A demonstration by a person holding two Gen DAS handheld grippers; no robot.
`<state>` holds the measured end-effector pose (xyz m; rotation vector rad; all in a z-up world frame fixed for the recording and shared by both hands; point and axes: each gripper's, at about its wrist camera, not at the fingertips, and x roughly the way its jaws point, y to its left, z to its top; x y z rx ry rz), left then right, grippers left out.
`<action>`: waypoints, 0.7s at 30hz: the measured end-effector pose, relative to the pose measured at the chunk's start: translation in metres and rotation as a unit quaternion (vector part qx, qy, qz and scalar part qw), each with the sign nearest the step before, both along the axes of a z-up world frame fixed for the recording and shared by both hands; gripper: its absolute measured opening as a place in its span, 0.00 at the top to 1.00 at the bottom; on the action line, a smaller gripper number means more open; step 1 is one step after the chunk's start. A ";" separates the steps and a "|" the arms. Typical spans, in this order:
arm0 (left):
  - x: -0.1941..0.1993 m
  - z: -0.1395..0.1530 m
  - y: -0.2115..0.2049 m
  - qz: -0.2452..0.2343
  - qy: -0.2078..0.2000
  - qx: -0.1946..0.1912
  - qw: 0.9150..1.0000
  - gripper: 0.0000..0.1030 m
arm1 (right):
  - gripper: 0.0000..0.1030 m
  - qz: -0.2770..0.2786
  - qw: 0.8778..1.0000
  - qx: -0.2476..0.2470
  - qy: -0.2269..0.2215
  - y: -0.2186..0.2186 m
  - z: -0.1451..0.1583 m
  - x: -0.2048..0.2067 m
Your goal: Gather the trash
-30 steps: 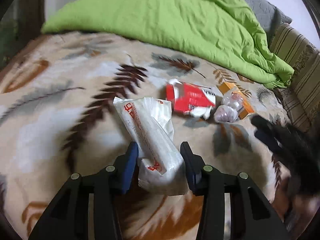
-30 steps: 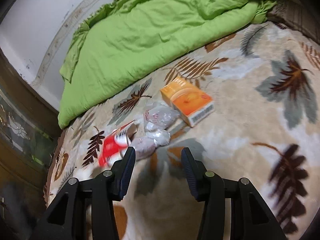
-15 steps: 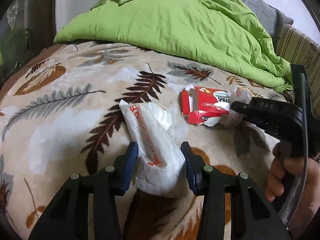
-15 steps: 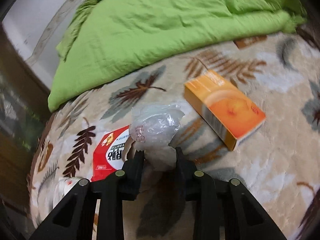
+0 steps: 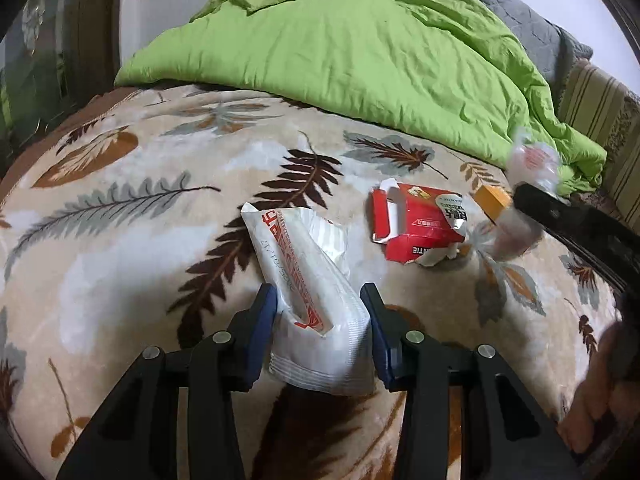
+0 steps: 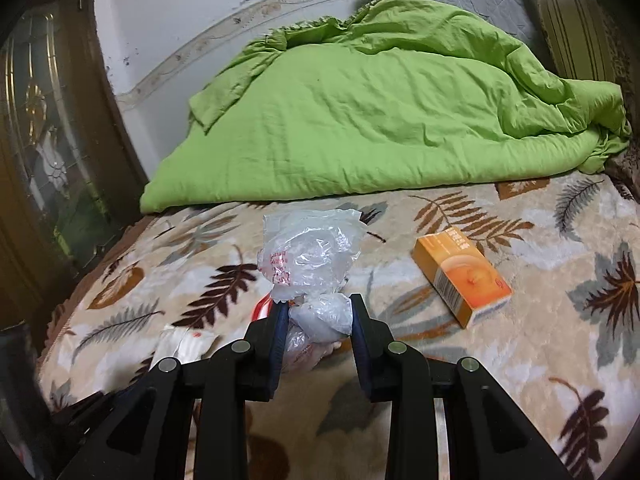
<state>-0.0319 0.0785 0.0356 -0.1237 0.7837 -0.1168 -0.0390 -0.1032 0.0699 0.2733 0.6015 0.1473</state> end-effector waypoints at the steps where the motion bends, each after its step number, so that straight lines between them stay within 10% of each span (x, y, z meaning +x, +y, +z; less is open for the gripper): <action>1: -0.002 0.002 0.000 0.002 -0.005 0.003 1.000 0.59 | 0.69 0.001 1.000 -0.001 -0.001 0.000 0.001 -0.003; 21: -0.116 0.042 -0.007 0.007 -0.115 0.110 0.987 0.59 | 0.69 0.034 0.998 -0.037 -0.024 0.005 0.009 -0.134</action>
